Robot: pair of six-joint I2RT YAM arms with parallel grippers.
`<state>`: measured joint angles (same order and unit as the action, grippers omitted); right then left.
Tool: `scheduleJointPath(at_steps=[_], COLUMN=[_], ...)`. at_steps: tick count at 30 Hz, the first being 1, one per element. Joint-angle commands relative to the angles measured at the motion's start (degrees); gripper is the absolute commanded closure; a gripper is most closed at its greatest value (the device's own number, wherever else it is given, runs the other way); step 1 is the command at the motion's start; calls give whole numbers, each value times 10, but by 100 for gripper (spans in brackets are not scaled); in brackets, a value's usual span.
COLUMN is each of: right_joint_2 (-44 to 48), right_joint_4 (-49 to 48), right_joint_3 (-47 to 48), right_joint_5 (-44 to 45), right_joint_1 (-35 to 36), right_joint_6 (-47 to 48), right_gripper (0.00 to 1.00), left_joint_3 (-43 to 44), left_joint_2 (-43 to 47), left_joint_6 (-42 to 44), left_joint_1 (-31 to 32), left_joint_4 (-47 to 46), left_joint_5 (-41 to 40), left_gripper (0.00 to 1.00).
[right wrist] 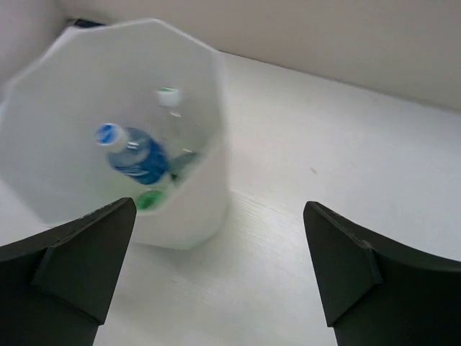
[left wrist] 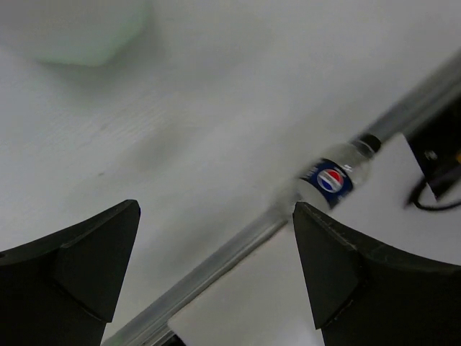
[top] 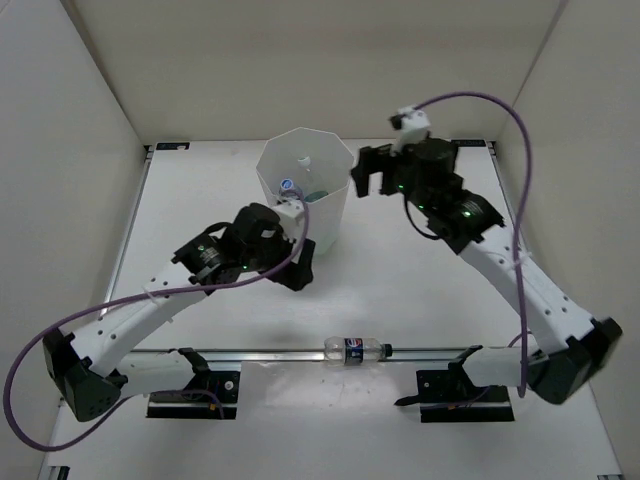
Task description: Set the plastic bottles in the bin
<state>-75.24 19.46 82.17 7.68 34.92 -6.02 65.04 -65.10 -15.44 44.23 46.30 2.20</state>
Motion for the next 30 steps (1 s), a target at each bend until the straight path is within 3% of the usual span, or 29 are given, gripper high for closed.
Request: scheduleJointPath(at_steps=[1, 6, 9, 12, 17, 21, 26, 30], right_joint_2=[85, 176, 202, 231, 252, 264, 265, 279], right_joint_4=[46, 111, 153, 157, 167, 167, 166, 154], right_joint_3=[-89, -187, -232, -273, -314, -332, -346, -350], right_joint_5=[3, -36, -104, -140, -158, -133, -142, -166], right_joint_1=[-83, -213, -328, -400, -426, -397, -409, -427], right_joint_6=[-86, -88, -90, -78, -59, -53, -52, -50], right_gripper=[1, 0, 0, 1, 1, 1, 1, 1], left_joint_3=[-8, 15, 13, 2, 28, 37, 41, 47], left_joint_2=[-45, -153, -183, -211, -280, -317, -354, -354], left_joint_6=[21, 47, 50, 53, 75, 86, 90, 81], left_joint_1=[84, 204, 233, 253, 284, 296, 301, 303], left_joint_4=[-68, -89, -93, -104, -92, -90, -101, -105], left_joint_5=[83, 105, 111, 106, 65, 14, 23, -1], left_gripper=[2, 1, 2, 1, 1, 2, 1, 17])
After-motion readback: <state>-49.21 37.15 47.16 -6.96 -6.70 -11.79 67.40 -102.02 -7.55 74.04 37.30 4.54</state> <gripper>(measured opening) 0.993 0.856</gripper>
